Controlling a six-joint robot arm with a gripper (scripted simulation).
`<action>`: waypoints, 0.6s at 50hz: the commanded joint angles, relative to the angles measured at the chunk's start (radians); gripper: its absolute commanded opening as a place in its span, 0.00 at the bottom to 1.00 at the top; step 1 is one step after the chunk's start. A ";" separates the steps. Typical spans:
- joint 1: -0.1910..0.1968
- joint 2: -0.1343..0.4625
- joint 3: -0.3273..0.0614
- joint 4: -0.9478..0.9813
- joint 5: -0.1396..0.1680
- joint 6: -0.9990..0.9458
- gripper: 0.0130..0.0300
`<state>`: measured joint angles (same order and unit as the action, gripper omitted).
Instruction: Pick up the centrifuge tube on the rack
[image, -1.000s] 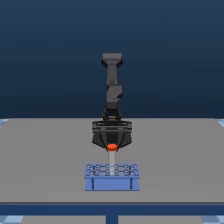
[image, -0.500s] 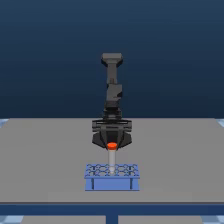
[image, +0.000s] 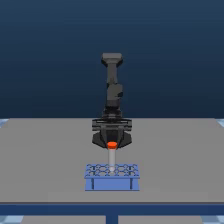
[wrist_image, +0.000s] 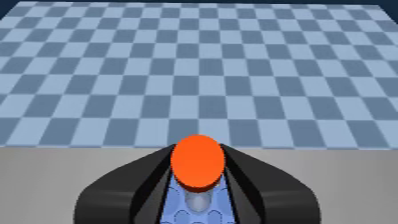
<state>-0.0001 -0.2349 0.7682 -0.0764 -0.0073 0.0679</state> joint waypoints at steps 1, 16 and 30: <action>0.000 -0.002 -0.002 -0.033 0.005 0.041 0.00; 0.000 -0.006 -0.006 -0.058 0.012 0.066 0.00; 0.000 -0.009 -0.010 -0.024 0.019 0.032 0.00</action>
<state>-0.0001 -0.2427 0.7600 -0.1105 0.0093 0.1118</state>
